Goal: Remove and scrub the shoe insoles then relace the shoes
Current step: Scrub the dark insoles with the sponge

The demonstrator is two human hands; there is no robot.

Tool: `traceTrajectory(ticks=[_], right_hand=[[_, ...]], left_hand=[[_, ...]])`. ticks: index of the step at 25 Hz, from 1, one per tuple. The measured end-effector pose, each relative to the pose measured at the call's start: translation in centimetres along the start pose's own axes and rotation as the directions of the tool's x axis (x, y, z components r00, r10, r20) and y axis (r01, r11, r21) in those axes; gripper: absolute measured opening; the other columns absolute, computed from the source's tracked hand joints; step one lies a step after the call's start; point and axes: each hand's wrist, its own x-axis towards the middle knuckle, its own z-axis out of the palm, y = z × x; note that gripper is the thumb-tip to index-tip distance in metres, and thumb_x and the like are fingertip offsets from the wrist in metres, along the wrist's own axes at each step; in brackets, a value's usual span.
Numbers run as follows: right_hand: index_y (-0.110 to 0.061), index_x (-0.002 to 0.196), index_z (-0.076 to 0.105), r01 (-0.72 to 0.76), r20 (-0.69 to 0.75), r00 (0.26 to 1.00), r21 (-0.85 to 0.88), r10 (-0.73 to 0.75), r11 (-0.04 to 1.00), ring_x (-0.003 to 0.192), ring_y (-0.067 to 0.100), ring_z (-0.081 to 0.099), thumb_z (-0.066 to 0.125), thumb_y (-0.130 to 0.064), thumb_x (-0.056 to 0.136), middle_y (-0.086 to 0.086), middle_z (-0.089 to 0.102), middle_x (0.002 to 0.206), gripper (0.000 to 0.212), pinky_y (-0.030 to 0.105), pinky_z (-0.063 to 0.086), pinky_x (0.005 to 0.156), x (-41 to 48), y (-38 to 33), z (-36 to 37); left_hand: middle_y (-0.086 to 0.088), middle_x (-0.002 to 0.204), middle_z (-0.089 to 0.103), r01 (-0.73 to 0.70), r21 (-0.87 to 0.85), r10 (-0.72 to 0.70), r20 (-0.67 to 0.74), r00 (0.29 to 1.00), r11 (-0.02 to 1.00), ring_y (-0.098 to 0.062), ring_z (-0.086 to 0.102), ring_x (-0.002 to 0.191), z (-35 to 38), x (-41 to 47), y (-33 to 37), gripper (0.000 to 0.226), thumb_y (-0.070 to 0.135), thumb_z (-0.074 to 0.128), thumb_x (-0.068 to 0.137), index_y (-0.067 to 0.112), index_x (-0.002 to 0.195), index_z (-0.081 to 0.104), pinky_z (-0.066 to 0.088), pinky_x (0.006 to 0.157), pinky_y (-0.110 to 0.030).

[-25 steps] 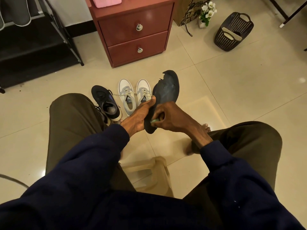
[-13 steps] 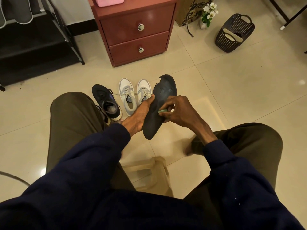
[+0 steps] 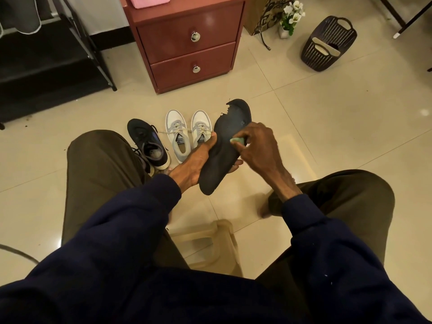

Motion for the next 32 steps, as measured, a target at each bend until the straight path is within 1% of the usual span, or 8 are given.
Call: traceTrajectory(ticks=[3,7,11,13,17,22,27,32], right_hand=[[-0.014,0.096,0.076,-0.106,-0.116,0.988,-0.006,0.105,0.994,0.082,0.010,0.059,0.079,-0.028,0.088,0.000,0.070,0.094,0.017,0.022,0.049,0.070,0.0,0.9,-0.5],[-0.014,0.094,0.079,0.084,0.224,0.967,0.167,-0.121,0.982,0.074,0.007,0.062,0.079,-0.022,0.086,-0.005,0.068,0.087,0.010,0.020,0.051,0.064,-0.8,-1.4,0.4],[-0.017,0.093,0.076,-0.036,-0.067,0.997,-0.010,0.035,0.999,0.083,0.014,0.061,0.079,-0.028,0.087,-0.001,0.070,0.091,0.013,0.036,0.057,0.072,0.1,0.7,-0.1],[-0.016,0.092,0.075,-0.038,-0.102,0.994,-0.008,0.037,0.999,0.083,0.014,0.060,0.078,-0.025,0.087,0.000,0.070,0.091,0.010,0.037,0.057,0.071,-0.1,0.6,0.0],[-0.017,0.093,0.078,0.105,0.158,0.979,0.132,-0.125,0.986,0.078,0.011,0.061,0.077,-0.022,0.087,-0.004,0.069,0.089,0.008,0.036,0.057,0.068,-0.8,-1.4,0.6],[-0.019,0.092,0.076,-0.087,-0.145,0.986,-0.003,0.086,0.996,0.085,0.013,0.057,0.076,-0.028,0.088,-0.004,0.070,0.091,0.010,0.037,0.054,0.071,0.0,1.0,-0.5],[-0.018,0.090,0.079,0.065,0.139,0.987,0.142,-0.085,0.988,0.076,0.009,0.061,0.079,-0.024,0.084,-0.008,0.069,0.085,0.008,0.038,0.056,0.068,-0.4,-0.7,-0.1],[-0.015,0.092,0.077,-0.096,-0.142,0.985,0.031,0.100,0.995,0.081,0.015,0.062,0.078,-0.025,0.088,0.002,0.071,0.090,0.011,0.039,0.056,0.072,0.1,1.0,-1.1]], left_hand=[[-0.026,0.121,0.070,0.053,0.024,-0.054,0.035,0.998,0.998,-0.044,0.072,0.101,0.4,-0.3,-0.2,0.053,0.051,0.047,0.104,0.005,0.125,0.064,0.049,0.104,-0.058],[-0.019,0.133,0.066,-0.023,0.019,0.023,0.016,1.000,1.000,-0.041,0.065,0.120,-0.3,0.3,-0.2,0.054,0.051,0.056,0.102,0.013,0.140,0.059,0.046,0.106,-0.064],[-0.027,0.123,0.069,0.050,-0.002,-0.049,0.034,0.998,0.999,-0.046,0.070,0.104,0.2,-0.1,-0.1,0.054,0.048,0.056,0.101,0.006,0.133,0.060,0.045,0.107,-0.062],[-0.026,0.124,0.069,0.062,0.010,-0.063,0.058,0.996,0.998,-0.045,0.070,0.105,0.4,-0.4,-0.1,0.050,0.048,0.052,0.103,0.007,0.130,0.061,0.049,0.103,-0.060],[-0.019,0.129,0.067,-0.010,-0.017,0.011,0.071,0.997,1.000,-0.037,0.068,0.106,-0.1,0.0,-0.1,0.044,0.041,0.051,0.105,0.010,0.135,0.062,0.056,0.095,-0.055],[-0.026,0.122,0.069,0.077,0.072,-0.084,0.090,0.992,0.994,-0.043,0.069,0.105,0.4,-0.6,0.0,0.054,0.050,0.045,0.105,0.004,0.126,0.063,0.057,0.089,-0.049],[-0.021,0.140,0.059,0.025,-0.011,-0.023,0.154,0.988,1.000,-0.040,0.063,0.119,-0.5,0.3,-0.1,0.050,0.035,0.050,0.105,0.009,0.147,0.052,0.051,0.102,-0.057],[-0.025,0.135,0.062,0.100,0.034,-0.105,0.203,0.974,0.994,-0.048,0.062,0.116,-0.1,0.0,-0.1,0.048,0.039,0.039,0.106,0.008,0.139,0.056,0.043,0.107,-0.062]])
